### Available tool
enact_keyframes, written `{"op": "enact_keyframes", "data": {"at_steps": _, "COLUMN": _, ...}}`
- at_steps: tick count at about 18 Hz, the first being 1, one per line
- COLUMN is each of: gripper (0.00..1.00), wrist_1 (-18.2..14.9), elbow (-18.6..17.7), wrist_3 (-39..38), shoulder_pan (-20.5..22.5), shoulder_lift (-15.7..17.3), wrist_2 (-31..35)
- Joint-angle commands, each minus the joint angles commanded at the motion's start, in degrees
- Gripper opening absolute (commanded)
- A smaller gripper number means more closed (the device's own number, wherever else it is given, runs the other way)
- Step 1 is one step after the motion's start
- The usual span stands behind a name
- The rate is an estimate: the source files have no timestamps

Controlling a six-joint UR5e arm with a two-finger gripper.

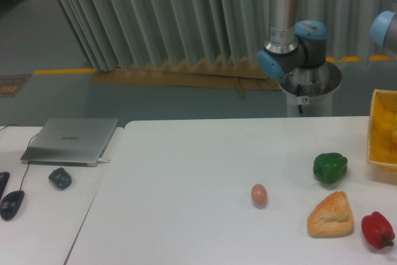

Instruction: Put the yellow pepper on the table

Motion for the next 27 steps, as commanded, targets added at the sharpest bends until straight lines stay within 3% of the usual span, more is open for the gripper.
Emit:
{"op": "enact_keyframes", "data": {"at_steps": 26, "gripper": 1.00, "wrist_1": -1.7, "elbow": 0.7, "wrist_3": -0.2, "shoulder_pan": 0.3, "shoulder_lift": -2.3, "wrist_2": 1.6}}
{"op": "enact_keyframes", "data": {"at_steps": 27, "gripper": 0.97, "wrist_1": -1.6, "elbow": 0.8, "wrist_3": -0.4, "shoulder_pan": 0.3, "shoulder_lift": -2.3, "wrist_2": 2.4}}
